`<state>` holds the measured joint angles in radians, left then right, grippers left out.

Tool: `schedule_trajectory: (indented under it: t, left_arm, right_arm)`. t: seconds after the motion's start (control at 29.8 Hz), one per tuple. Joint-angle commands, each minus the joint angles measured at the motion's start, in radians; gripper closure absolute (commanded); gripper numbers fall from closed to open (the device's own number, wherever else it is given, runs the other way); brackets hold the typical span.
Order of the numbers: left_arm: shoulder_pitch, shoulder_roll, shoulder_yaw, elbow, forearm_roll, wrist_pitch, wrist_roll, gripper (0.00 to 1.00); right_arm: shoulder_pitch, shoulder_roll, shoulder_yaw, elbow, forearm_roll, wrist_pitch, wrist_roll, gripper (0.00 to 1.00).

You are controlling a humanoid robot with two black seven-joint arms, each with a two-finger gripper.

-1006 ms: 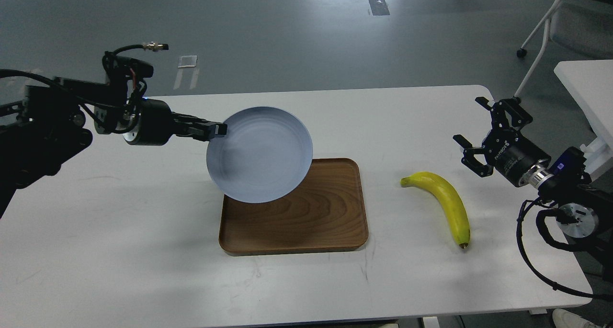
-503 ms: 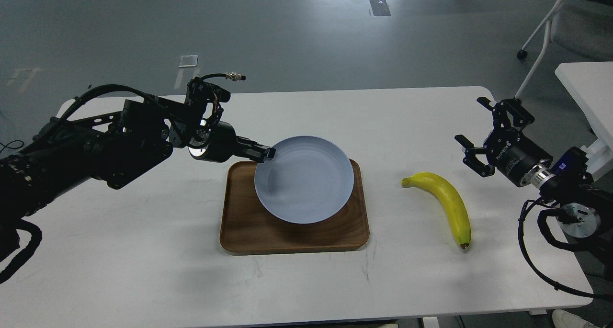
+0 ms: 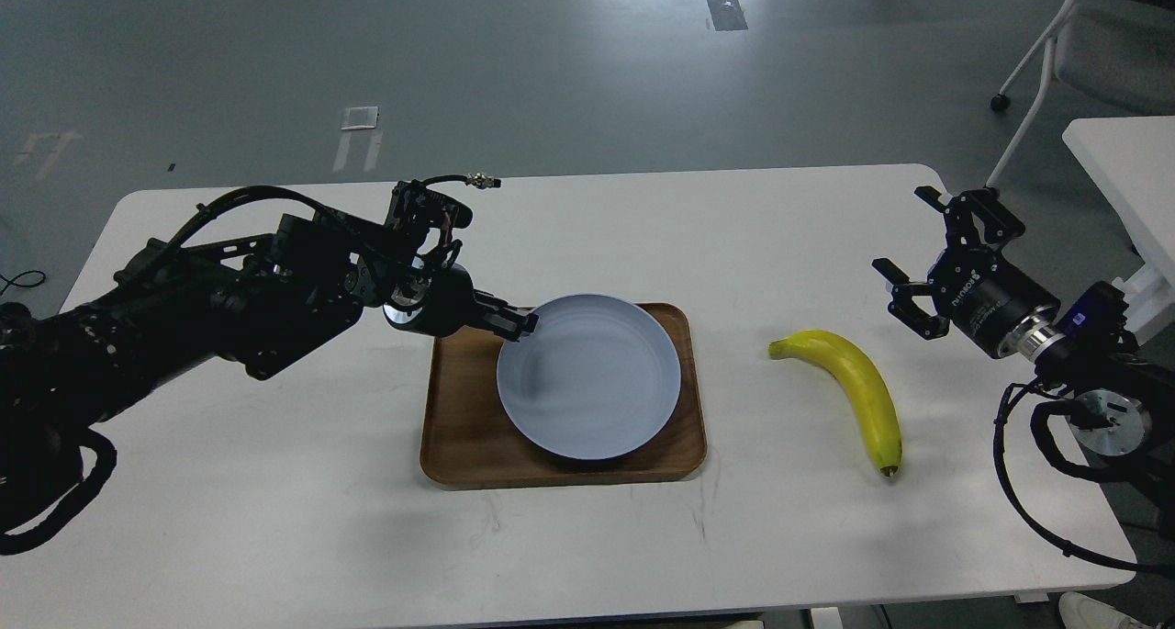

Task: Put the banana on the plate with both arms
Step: 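Release the plate and raise the left gripper away from the tray, then return the left arm to rest and extend the right gripper forward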

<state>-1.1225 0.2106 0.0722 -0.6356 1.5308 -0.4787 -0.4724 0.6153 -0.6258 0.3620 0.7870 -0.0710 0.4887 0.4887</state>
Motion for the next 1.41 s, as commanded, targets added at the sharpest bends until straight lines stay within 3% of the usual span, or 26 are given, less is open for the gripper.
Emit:
schedule_trajectory:
  t: [0.0,0.17,0.27,0.34,0.4,0.44,0.5,0.7,0.87,1.07,1.17,1.37]
  left_arm:
    - [0.006,-0.008,0.0,0.008,0.0,0.009,0.0,1.0]
    - [0.018,-0.026,0.0,0.049,0.0,0.029,0.004,1.0]
    - [0.018,-0.03,0.0,0.053,-0.001,0.031,0.006,0.92]
    - [0.018,-0.03,0.0,0.053,-0.006,0.032,0.008,0.74]
    - [0.016,-0.031,-0.002,0.053,-0.008,0.034,0.006,0.29]
    - [0.015,-0.034,-0.002,0.051,-0.008,0.034,0.006,0.18]
    - [0.01,-0.042,-0.002,0.042,-0.009,0.029,0.003,0.08]
    - [-0.007,-0.02,-0.018,0.036,-0.092,0.02,-0.008,0.03]
    - [-0.079,0.058,-0.025,0.031,-0.675,-0.01,-0.016,0.03]
    - [-0.066,0.202,-0.115,-0.044,-1.185,-0.01,-0.016,0.02]
    - [-0.005,0.285,-0.218,-0.099,-1.294,-0.01,-0.016,0.02]
    - [0.301,0.382,-0.557,-0.193,-1.33,-0.01,-0.016,0.02]
  right_arm:
    - [-0.002,0.0,0.0,0.001,0.0,0.0,0.0,0.01]
    - [0.0,0.0,0.0,0.001,0.0,0.0,0.0,0.01]
    - [0.0,0.0,0.0,0.001,0.0,0.0,0.0,0.01]
    - [-0.002,0.0,0.0,0.001,0.0,0.0,0.0,0.0]
    - [-0.005,0.0,-0.002,0.001,0.0,0.0,0.0,0.0]
    - [-0.006,0.0,0.0,0.001,0.0,0.0,0.0,0.0]
    - [-0.008,0.0,-0.001,0.001,0.0,0.0,0.0,0.0]
    - [-0.009,-0.008,-0.002,0.003,0.0,0.0,0.0,0.0]
    - [-0.006,-0.012,-0.002,0.001,0.0,0.0,0.0,0.01]
    - [-0.008,-0.012,-0.001,0.001,-0.001,0.0,0.0,0.0]
    - [-0.008,-0.011,-0.002,0.0,0.0,0.0,0.0,0.0]
    - [-0.008,-0.008,-0.002,0.001,-0.001,0.0,0.0,0.0]
